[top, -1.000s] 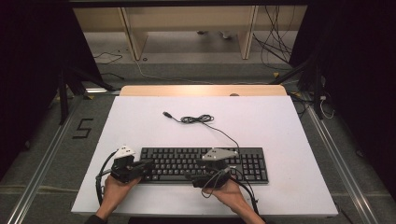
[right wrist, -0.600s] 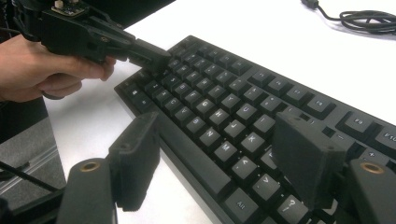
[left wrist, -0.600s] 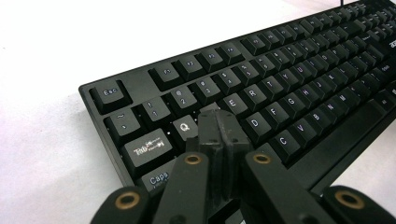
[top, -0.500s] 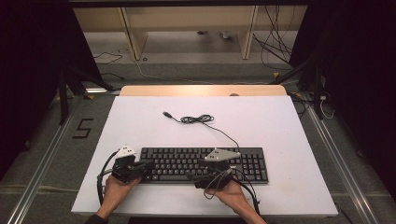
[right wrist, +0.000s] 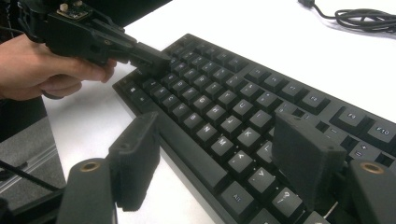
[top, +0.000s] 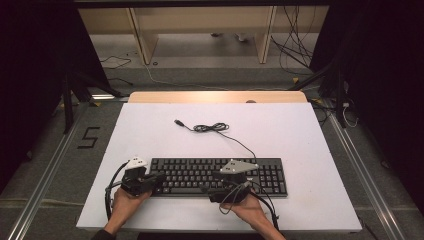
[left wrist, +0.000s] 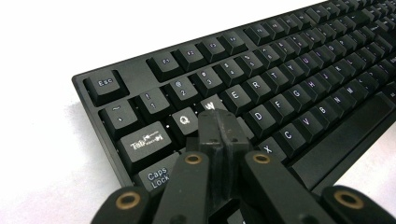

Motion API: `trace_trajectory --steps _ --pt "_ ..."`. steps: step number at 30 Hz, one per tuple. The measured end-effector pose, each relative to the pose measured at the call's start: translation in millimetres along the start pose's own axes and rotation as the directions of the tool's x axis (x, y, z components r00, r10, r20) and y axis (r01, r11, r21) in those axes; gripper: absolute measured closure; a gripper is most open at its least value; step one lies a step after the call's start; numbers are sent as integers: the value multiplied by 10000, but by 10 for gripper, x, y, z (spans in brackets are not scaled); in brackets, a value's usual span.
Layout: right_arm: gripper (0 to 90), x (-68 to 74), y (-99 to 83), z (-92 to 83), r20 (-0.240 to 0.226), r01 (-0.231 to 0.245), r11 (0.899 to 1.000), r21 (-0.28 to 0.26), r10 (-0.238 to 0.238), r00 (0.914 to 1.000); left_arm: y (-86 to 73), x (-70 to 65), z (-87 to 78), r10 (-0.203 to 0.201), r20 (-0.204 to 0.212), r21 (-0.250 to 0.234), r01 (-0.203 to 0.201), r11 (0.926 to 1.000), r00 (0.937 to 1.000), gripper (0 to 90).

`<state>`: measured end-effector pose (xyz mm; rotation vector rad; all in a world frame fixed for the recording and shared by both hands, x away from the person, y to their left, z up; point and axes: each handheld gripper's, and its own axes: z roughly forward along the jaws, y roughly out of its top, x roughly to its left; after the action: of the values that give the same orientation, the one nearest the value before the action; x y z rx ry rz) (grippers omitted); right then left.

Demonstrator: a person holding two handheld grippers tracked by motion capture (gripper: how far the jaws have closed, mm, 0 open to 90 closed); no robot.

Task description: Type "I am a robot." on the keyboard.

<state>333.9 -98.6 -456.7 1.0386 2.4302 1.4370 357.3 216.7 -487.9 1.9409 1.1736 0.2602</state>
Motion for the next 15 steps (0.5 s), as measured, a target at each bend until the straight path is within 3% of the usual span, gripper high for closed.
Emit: trace_trajectory --steps 9,15 --pt "333 7 0 0 10 5 10000 3 -5 10000 5 5 -19 -43 71 -91 44 9999 10000 886" --pt "334 6 0 5 -3 1 10000 -29 -1 10000 29 -22 -86 -116 414 -473 135 9988 9991 772"
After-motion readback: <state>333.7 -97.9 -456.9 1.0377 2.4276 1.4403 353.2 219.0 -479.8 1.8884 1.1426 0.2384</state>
